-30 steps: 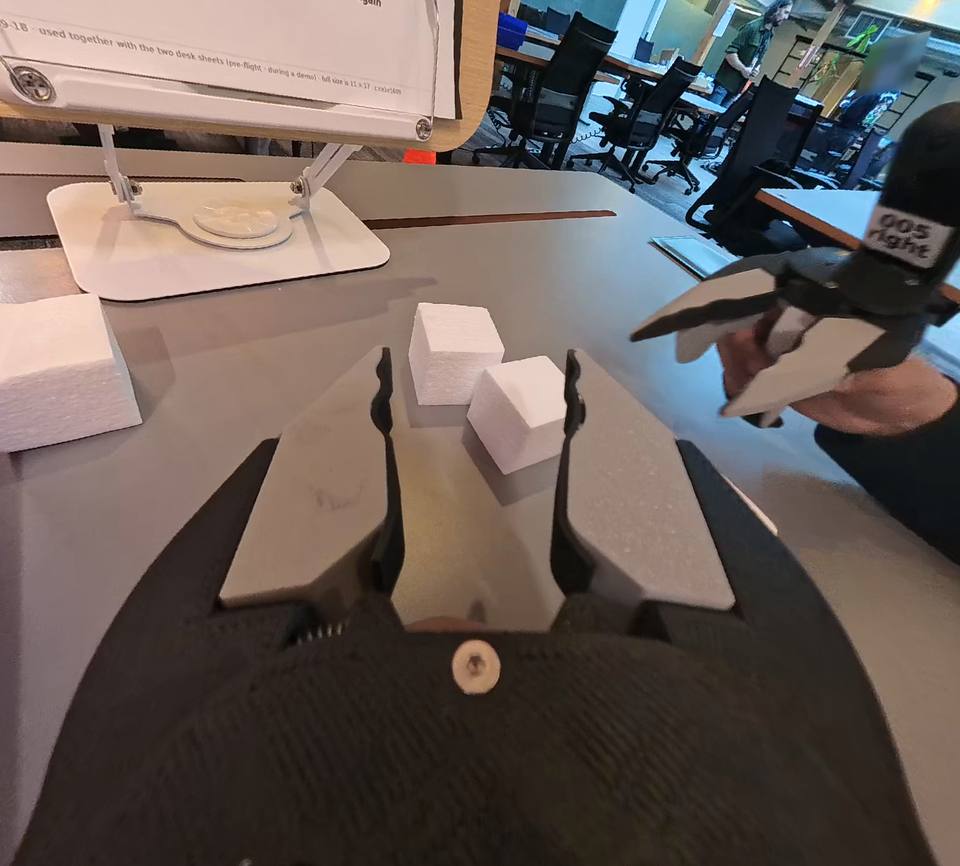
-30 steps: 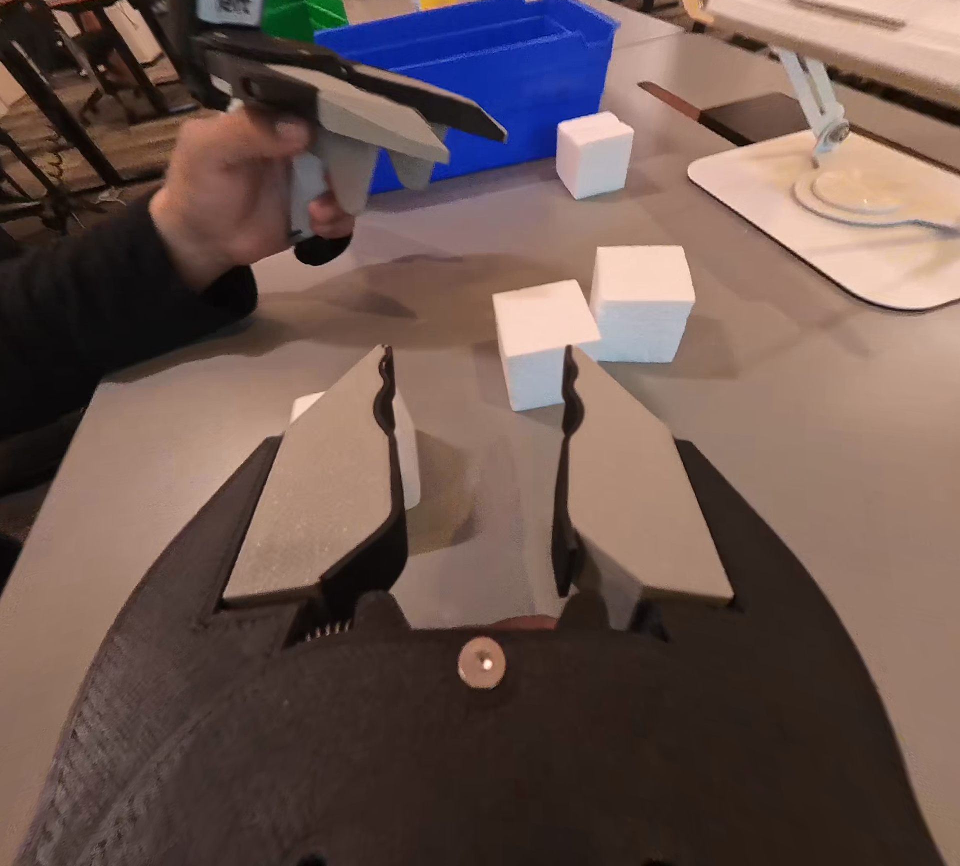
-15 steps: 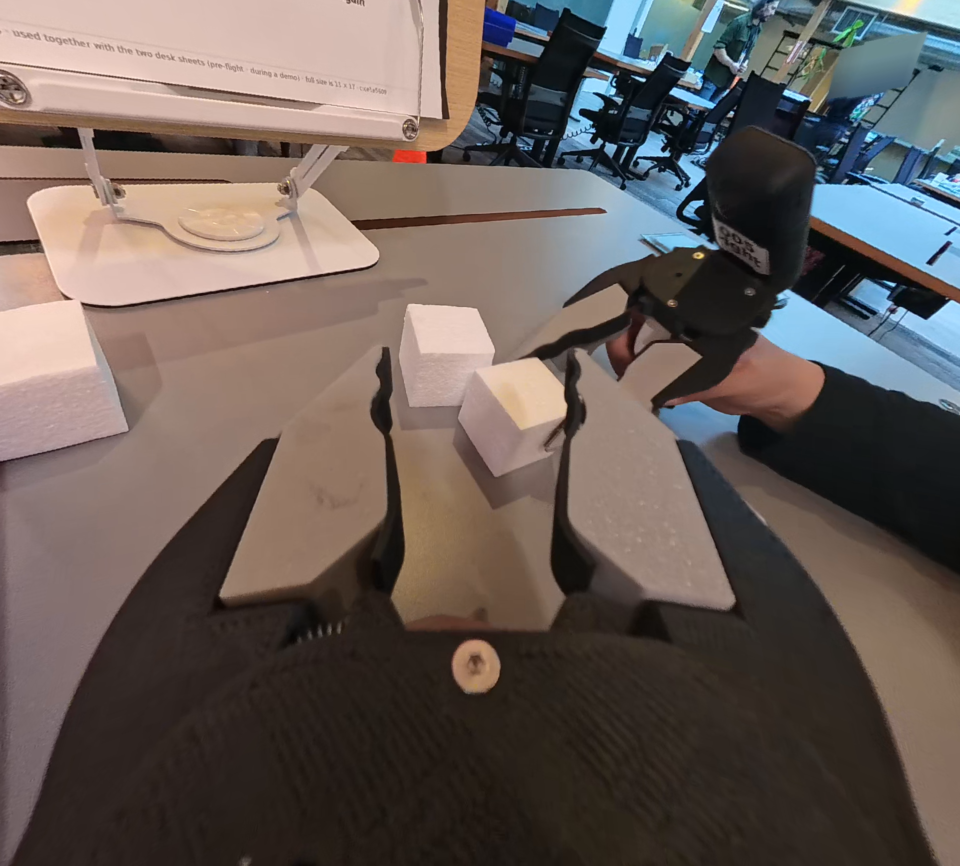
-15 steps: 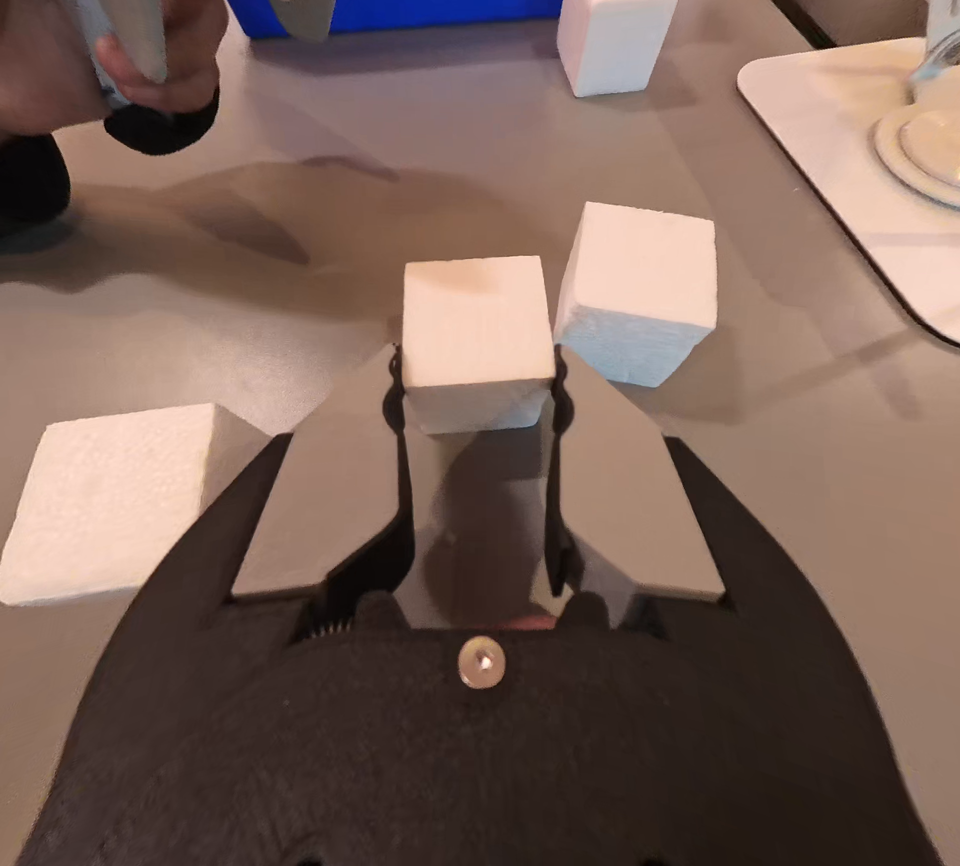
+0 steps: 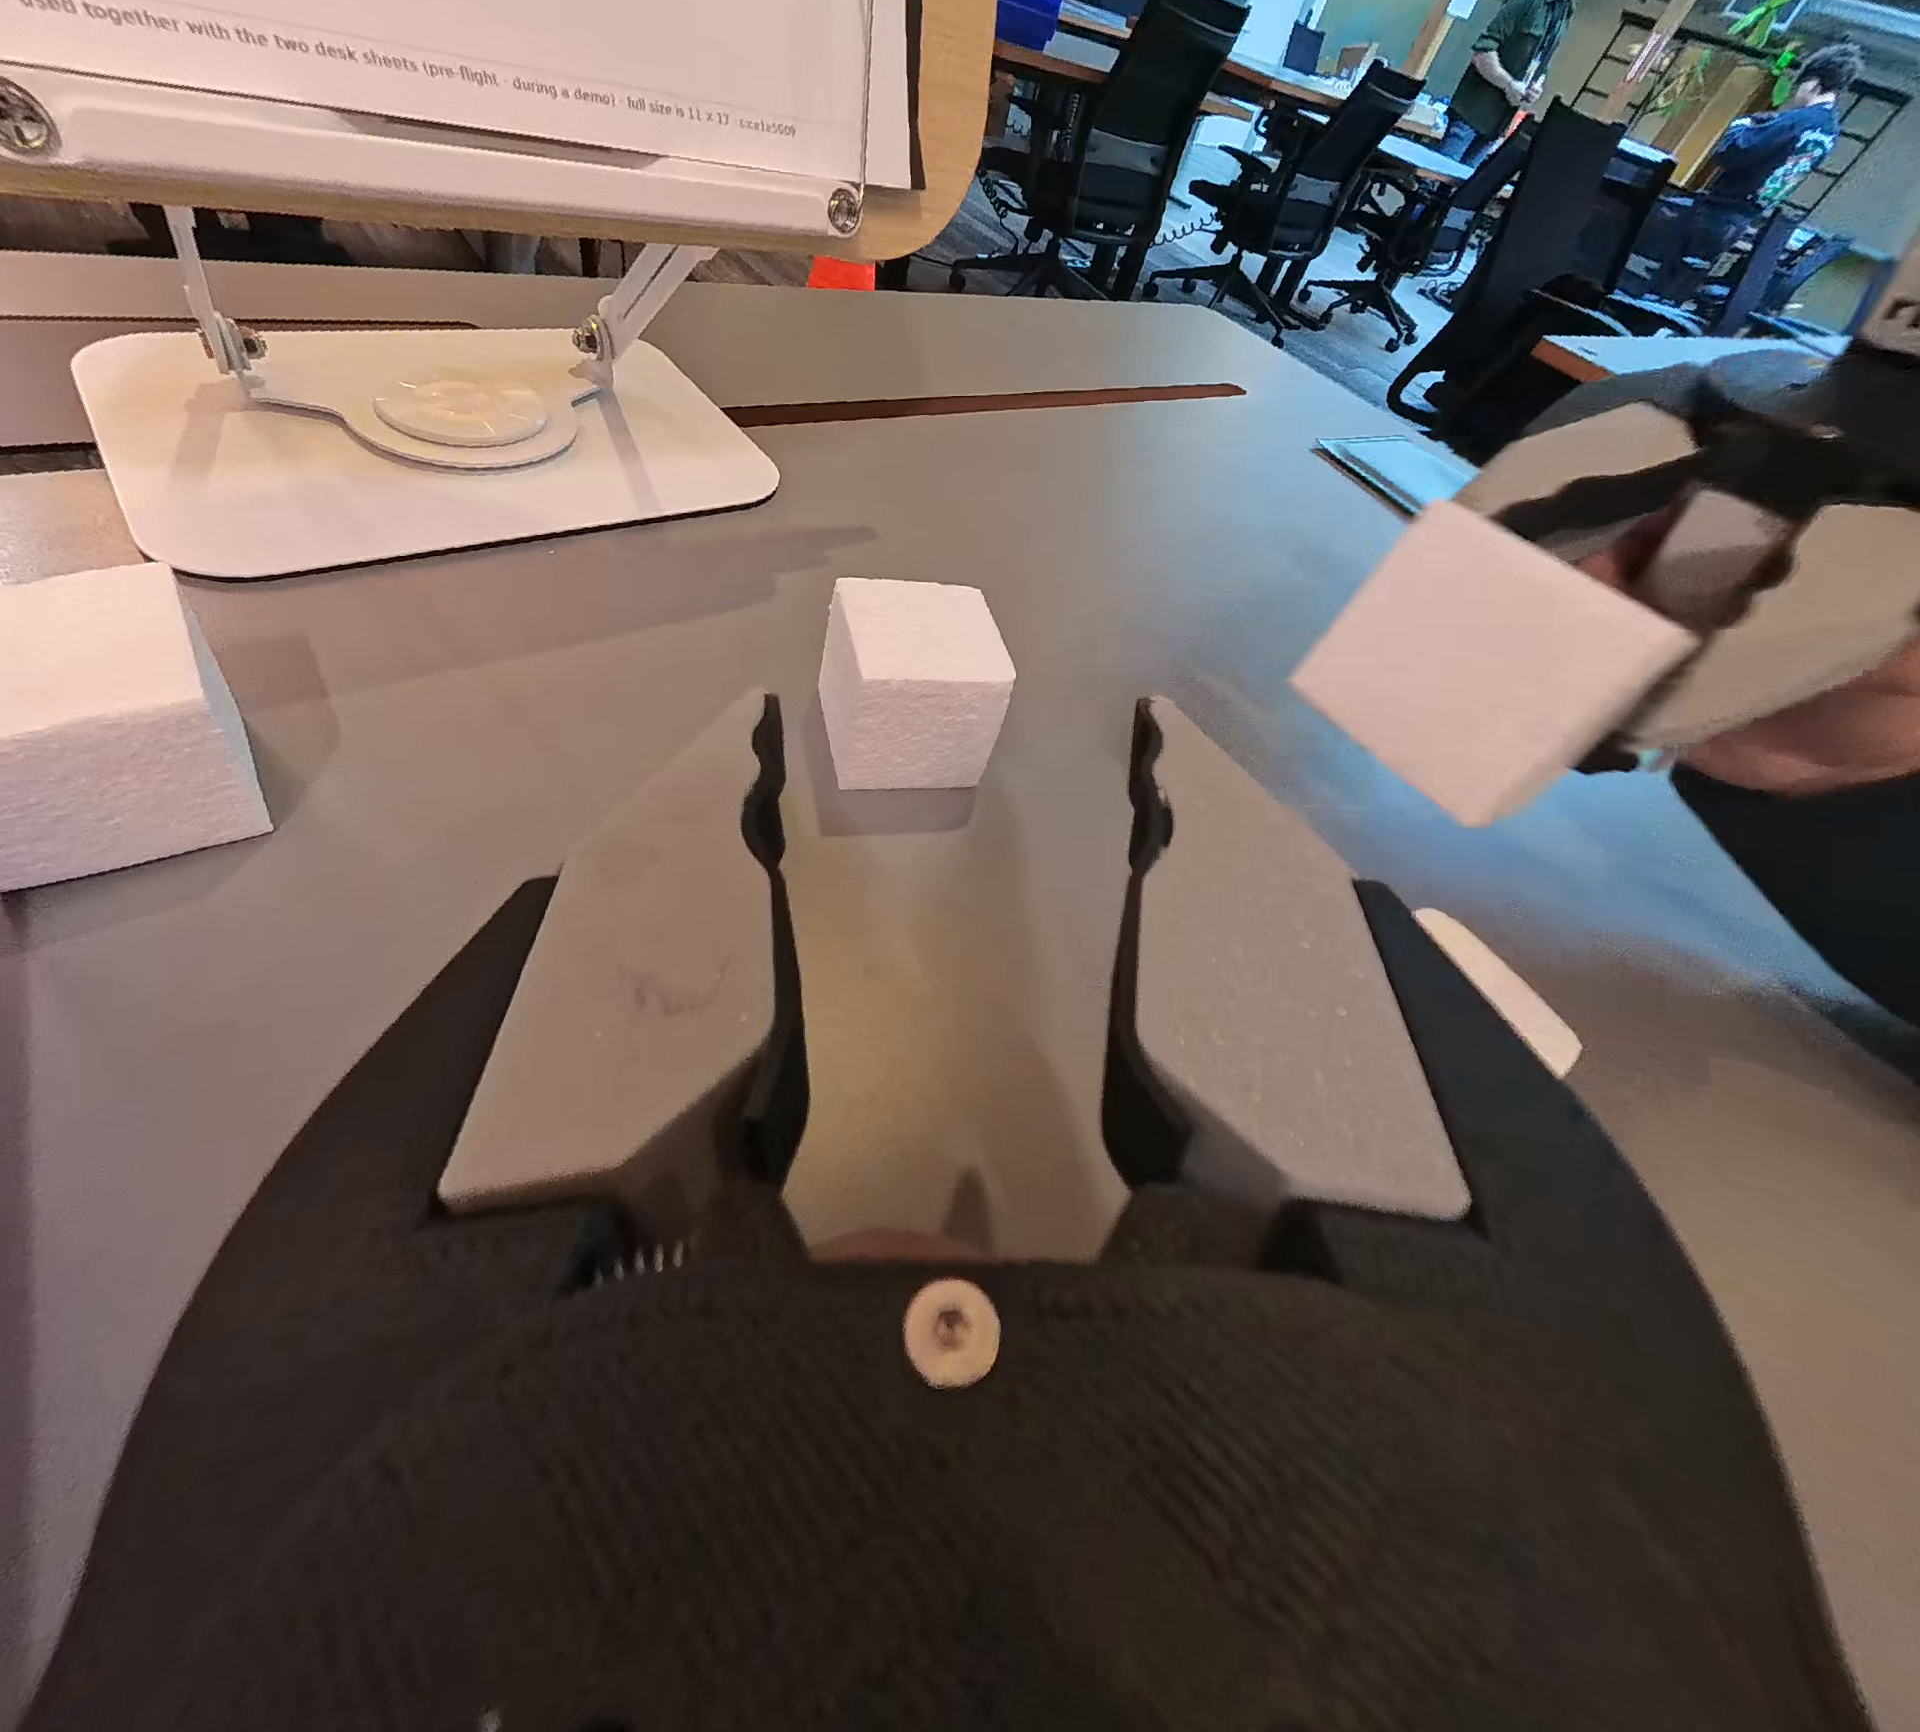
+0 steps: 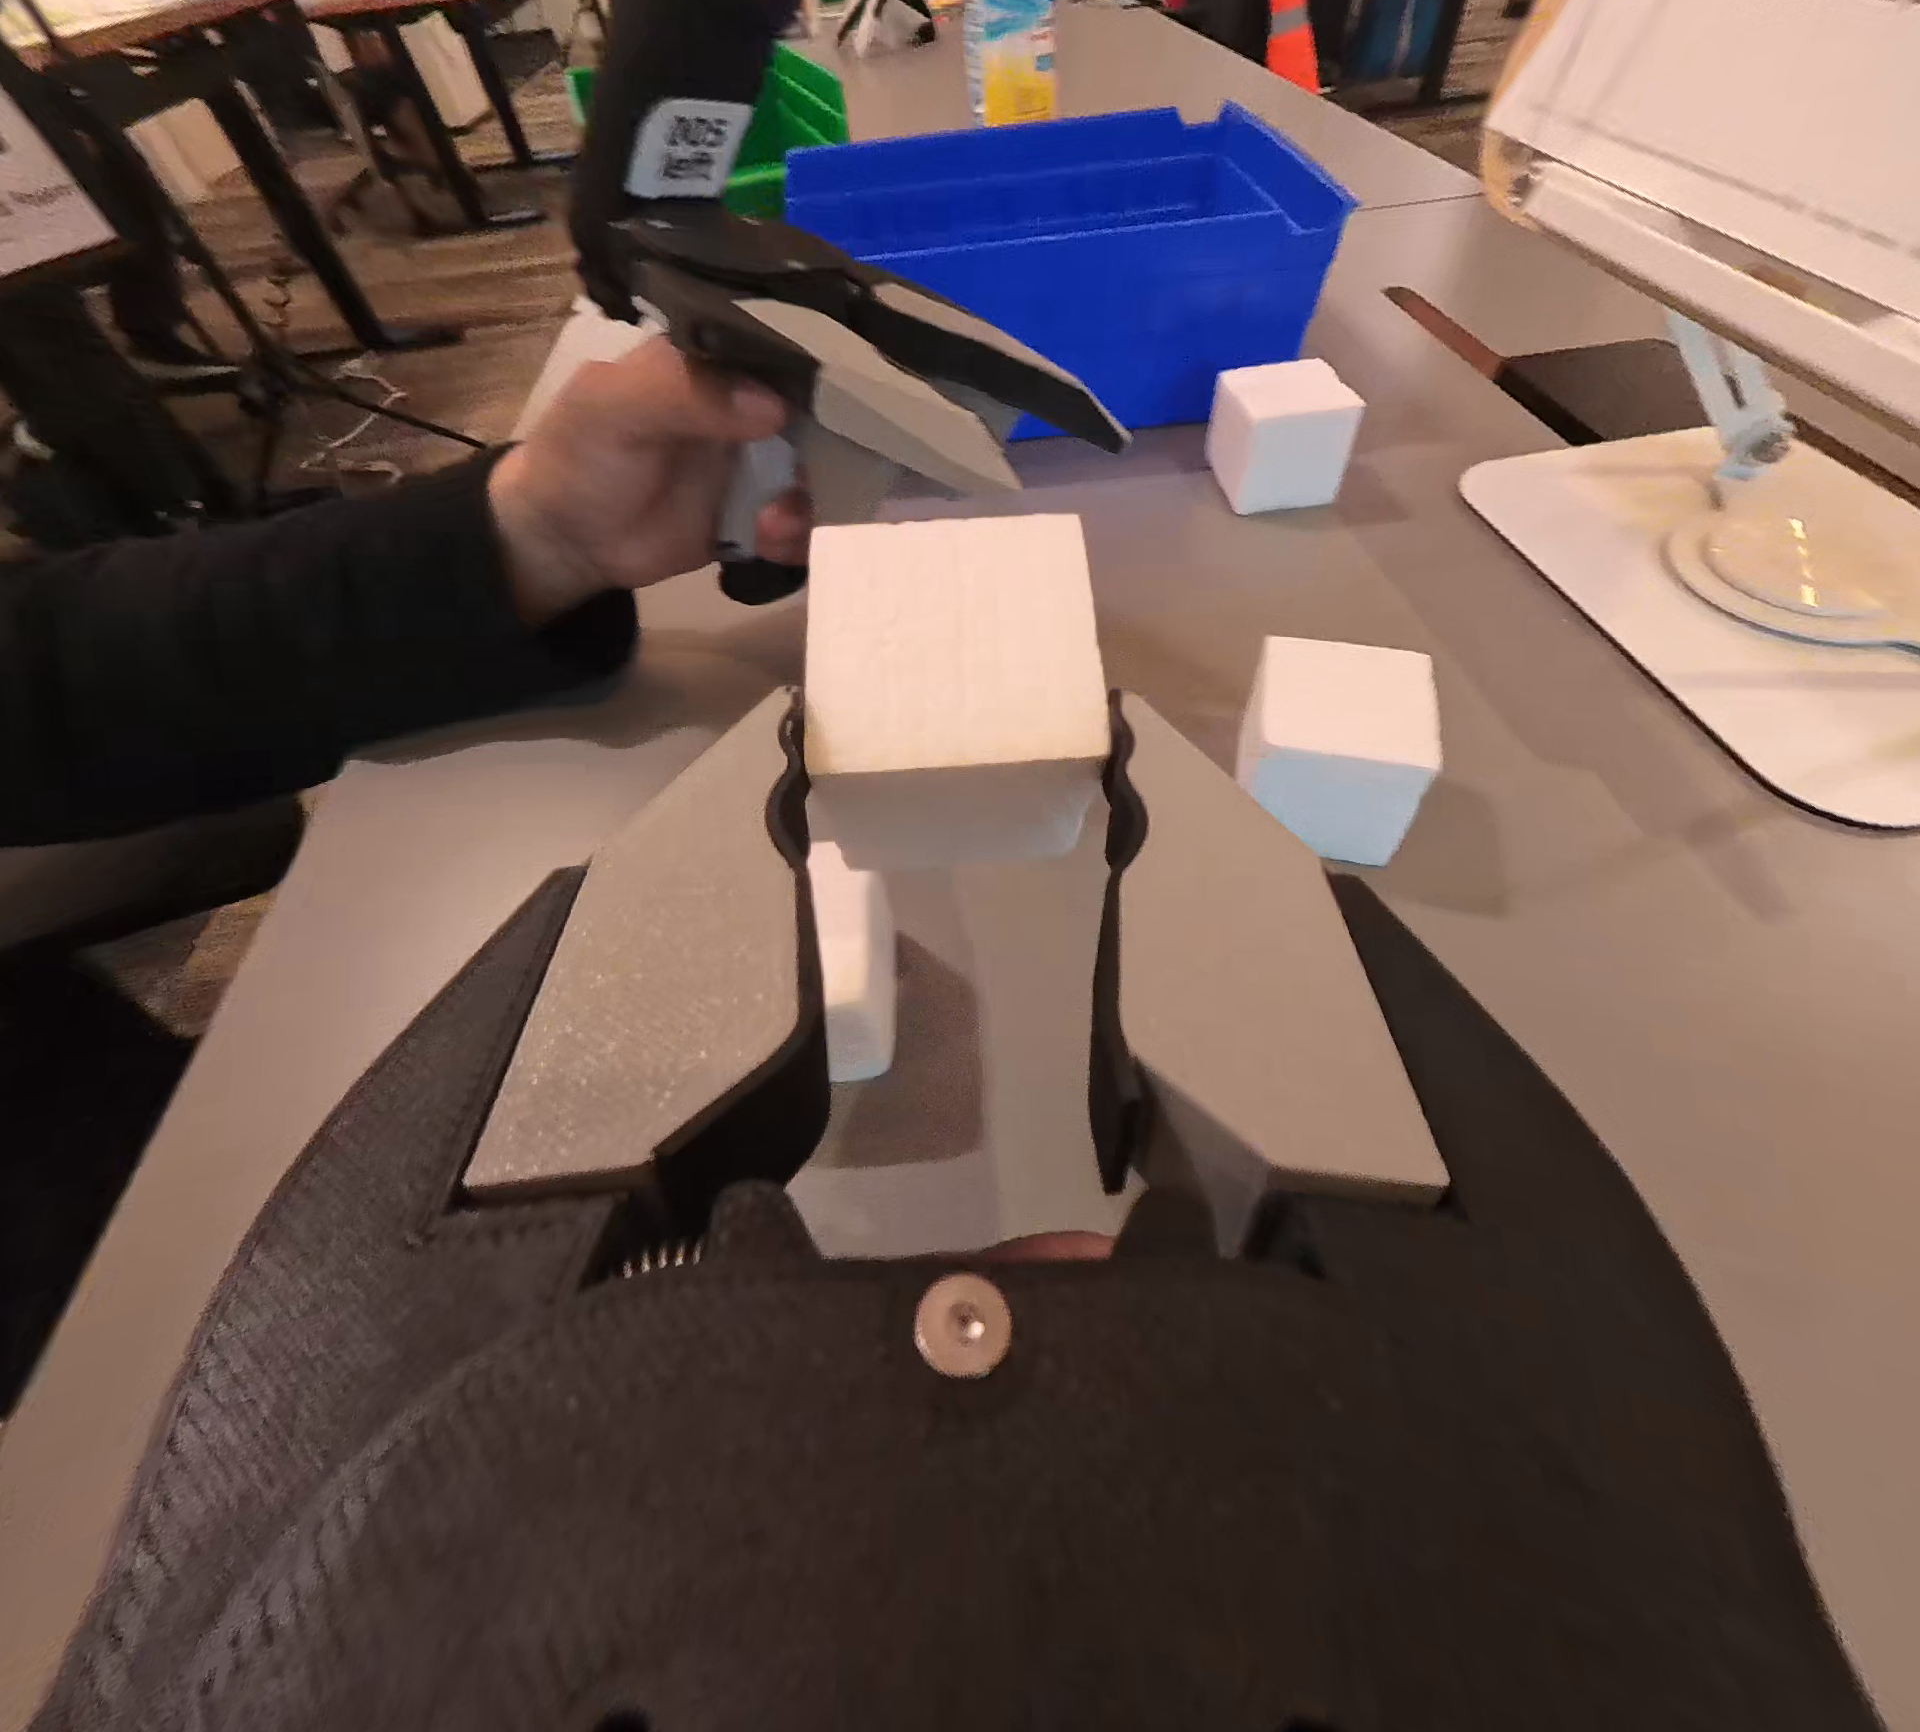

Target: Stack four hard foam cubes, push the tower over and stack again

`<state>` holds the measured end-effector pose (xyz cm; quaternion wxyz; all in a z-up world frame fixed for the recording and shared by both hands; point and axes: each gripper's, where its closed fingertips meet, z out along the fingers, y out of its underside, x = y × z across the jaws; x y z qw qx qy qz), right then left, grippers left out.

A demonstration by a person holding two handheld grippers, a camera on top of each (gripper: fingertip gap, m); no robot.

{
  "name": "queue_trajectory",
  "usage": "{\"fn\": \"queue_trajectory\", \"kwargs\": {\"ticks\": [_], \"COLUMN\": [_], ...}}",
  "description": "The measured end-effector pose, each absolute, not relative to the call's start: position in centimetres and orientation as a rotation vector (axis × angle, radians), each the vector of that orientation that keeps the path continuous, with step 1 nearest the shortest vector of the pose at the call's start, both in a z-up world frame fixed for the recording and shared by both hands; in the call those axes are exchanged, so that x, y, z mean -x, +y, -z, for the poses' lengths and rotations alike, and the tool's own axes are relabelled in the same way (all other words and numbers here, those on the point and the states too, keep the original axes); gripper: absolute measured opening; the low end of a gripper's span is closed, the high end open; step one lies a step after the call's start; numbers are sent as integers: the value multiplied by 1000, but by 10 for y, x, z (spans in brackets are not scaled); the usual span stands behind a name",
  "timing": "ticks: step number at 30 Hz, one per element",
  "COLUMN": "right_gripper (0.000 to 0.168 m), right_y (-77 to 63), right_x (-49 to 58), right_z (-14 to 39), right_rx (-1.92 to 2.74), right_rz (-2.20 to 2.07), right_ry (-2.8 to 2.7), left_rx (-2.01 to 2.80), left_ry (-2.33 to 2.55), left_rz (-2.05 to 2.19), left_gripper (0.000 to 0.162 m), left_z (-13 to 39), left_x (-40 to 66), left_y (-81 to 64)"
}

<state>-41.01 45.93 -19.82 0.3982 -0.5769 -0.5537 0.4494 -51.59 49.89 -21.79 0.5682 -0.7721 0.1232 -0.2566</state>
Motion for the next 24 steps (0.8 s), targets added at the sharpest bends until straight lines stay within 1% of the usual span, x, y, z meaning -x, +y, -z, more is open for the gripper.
{"fn": "queue_trajectory", "kwargs": {"ticks": [2,9,18,24], "right_gripper": [54,55,55,54], "right_y": [444,406,404,407], "right_x": [407,398,404,404], "right_z": [196,215,238,243], "right_rx": [1439,1449,1477,1499], "right_rz": [-1142,-1053,-943,-914], "right_ry": [-1460,-1642,-1719,-1713], "left_rx": [1820,1832,1832,1836], "left_ry": [290,299,305,314], "left_rz": [601,596,581,579], "left_gripper": [65,65,65,65], "left_z": [220,223,222,223], "left_x": [516,514,514,512], "left_y": [499,500,500,499]}}
